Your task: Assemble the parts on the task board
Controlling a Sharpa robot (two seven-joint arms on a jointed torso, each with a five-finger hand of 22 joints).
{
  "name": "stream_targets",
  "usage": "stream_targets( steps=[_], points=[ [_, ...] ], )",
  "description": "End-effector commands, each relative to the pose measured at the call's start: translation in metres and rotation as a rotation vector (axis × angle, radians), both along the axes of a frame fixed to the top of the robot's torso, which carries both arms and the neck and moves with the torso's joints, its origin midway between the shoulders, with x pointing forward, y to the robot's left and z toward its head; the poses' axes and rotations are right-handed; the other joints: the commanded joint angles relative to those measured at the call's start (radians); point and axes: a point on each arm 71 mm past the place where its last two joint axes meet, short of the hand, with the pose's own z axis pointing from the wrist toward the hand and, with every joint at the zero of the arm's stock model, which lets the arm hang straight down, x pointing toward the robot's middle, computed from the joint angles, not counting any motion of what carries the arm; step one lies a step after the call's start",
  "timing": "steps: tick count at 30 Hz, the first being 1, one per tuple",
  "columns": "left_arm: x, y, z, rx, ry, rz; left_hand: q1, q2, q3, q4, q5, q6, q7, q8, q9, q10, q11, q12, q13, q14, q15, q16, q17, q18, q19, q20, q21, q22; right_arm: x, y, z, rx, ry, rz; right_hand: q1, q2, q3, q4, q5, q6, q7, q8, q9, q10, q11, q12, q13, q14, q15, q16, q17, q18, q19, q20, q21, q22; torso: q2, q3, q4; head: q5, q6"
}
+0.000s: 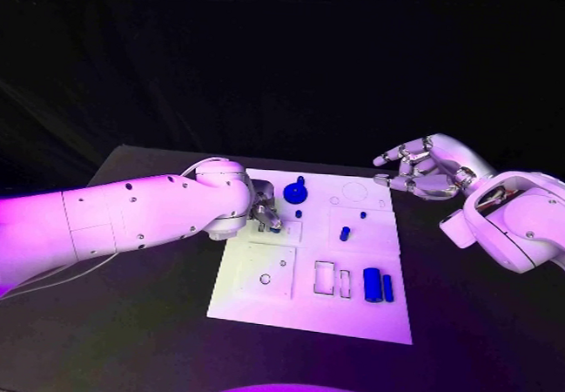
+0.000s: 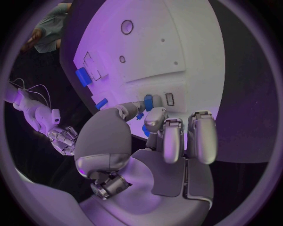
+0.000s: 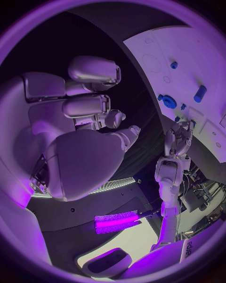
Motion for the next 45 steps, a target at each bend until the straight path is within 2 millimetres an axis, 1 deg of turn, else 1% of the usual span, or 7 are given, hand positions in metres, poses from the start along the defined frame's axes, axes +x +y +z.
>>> stream_targets(
  steps=[1, 9, 14, 21, 27, 34, 45],
  points=[
    [-0.0016, -0.0024, -0.0036, 0.019, 0.045, -0.025, 0.005, 0.014, 0.093, -0.087, 0.003, 0.0, -0.007, 0.001, -0.001, 0.003, -0.006, 0.001, -0.002, 0.079, -0.007, -0.006, 0.191, -0.014, 0.02, -0.007, 0.003, 0.034, -0.0008, 0.0008, -0.0006, -0.011, 0.005, 0.008, -0.011, -0.001, 0.001, 0.004, 0.005, 0.0, 0.003, 0.004, -0.001, -0.006, -0.001, -0.001, -0.001, 0.052, -0.005, -0.006, 0.107, 0.011, -0.001, -0.003, -0.003, -0.001, 0.0, 0.0004, -0.0007, -0.002, -0.001],
    [0.0002, -0.0049, -0.0037, 0.022, 0.052, -0.028, -0.006, 0.014, 0.083, -0.077, 0.001, 0.003, -0.007, 0.004, -0.001, 0.003, -0.005, 0.002, -0.002, 0.079, -0.007, -0.006, 0.191, -0.014, 0.02, -0.007, 0.003, 0.035, -0.0015, 0.0018, -0.0006, -0.011, 0.007, 0.012, -0.012, -0.001, 0.001, 0.005, 0.006, 0.0, 0.003, 0.004, -0.001, -0.006, -0.001, -0.002, -0.001, 0.052, -0.005, -0.007, 0.106, 0.011, -0.001, -0.003, -0.004, -0.001, -0.001, 0.0001, 0.0014, -0.006, -0.001],
    [0.001, -0.0063, -0.0034, 0.022, 0.054, -0.029, -0.026, 0.013, 0.065, -0.057, -0.001, 0.006, -0.008, 0.005, -0.002, 0.003, -0.006, 0.005, -0.002, 0.079, -0.007, -0.006, 0.191, -0.014, 0.02, -0.008, 0.003, 0.035, -0.0018, 0.0021, -0.0005, -0.011, 0.007, 0.013, -0.012, -0.001, 0.001, 0.005, 0.006, 0.0, 0.003, 0.004, -0.001, -0.006, -0.001, -0.002, -0.001, 0.052, -0.005, -0.007, 0.106, 0.011, -0.001, -0.003, -0.004, -0.001, 0.0, 0.0002, 0.0014, -0.009, -0.001],
    [0.0014, -0.0064, -0.0036, 0.025, 0.06, -0.03, -0.062, 0.011, -0.032, -0.006, -0.003, 0.017, -0.012, 0.003, -0.011, 0.003, -0.008, 0.013, 0.0, 0.08, -0.009, -0.007, 0.191, -0.014, 0.02, -0.009, 0.001, 0.034, -0.002, 0.0015, -0.0005, -0.011, 0.007, 0.012, -0.012, -0.001, 0.001, 0.005, 0.006, 0.0, 0.003, 0.004, -0.002, -0.007, -0.001, -0.003, -0.002, 0.052, -0.005, -0.008, 0.106, 0.011, -0.001, -0.003, -0.005, -0.002, 0.0, -0.0004, 0.002, -0.011, -0.001],
    [0.0019, -0.0057, -0.004, 0.029, 0.064, -0.029, -0.065, 0.015, -0.08, 0.021, -0.002, 0.019, -0.012, -0.004, -0.018, -0.001, -0.008, 0.013, -0.003, 0.08, -0.009, -0.007, 0.192, -0.014, 0.019, -0.01, 0.0, 0.034, -0.0023, 0.0018, -0.0009, -0.015, 0.011, 0.017, -0.007, -0.011, -0.001, -0.001, 0.003, -0.001, 0.002, 0.006, -0.003, 0.012, -0.002, 0.02, 0.017, 0.057, -0.005, 0.007, 0.119, 0.007, 0.007, -0.004, 0.011, 0.012, 0.0, -0.0007, 0.0028, -0.013, -0.001],
    [0.0027, -0.0053, -0.004, 0.027, 0.061, -0.024, -0.075, 0.02, -0.15, 0.071, -0.005, 0.026, -0.009, -0.007, -0.025, -0.003, -0.005, 0.016, -0.005, 0.08, -0.007, -0.007, 0.192, -0.014, 0.019, -0.009, -0.001, 0.034, -0.0023, 0.0021, -0.0009, -0.018, 0.01, 0.019, -0.007, -0.013, -0.002, -0.002, 0.0, -0.001, 0.002, 0.006, -0.004, 0.007, -0.002, 0.015, 0.011, 0.055, -0.005, 0.0, 0.113, 0.01, 0.003, -0.004, 0.001, 0.004, 0.0, -0.0009, 0.0015, -0.01, -0.002],
    [0.0037, -0.0051, -0.0036, 0.021, 0.051, -0.014, -0.056, 0.029, -0.228, 0.107, -0.004, 0.029, -0.01, -0.01, -0.031, -0.004, -0.005, 0.021, -0.004, 0.08, -0.007, -0.007, 0.192, -0.013, 0.019, -0.01, -0.003, 0.032, -0.0022, 0.0016, -0.001, -0.017, 0.011, 0.018, -0.014, -0.013, -0.005, 0.003, -0.003, -0.002, 0.003, 0.007, -0.005, 0.0, -0.001, 0.01, 0.005, 0.053, -0.004, -0.005, 0.109, 0.011, 0.0, -0.004, -0.007, -0.002, 0.0, -0.0007, 0.0014, -0.01, -0.001]
  ],
)
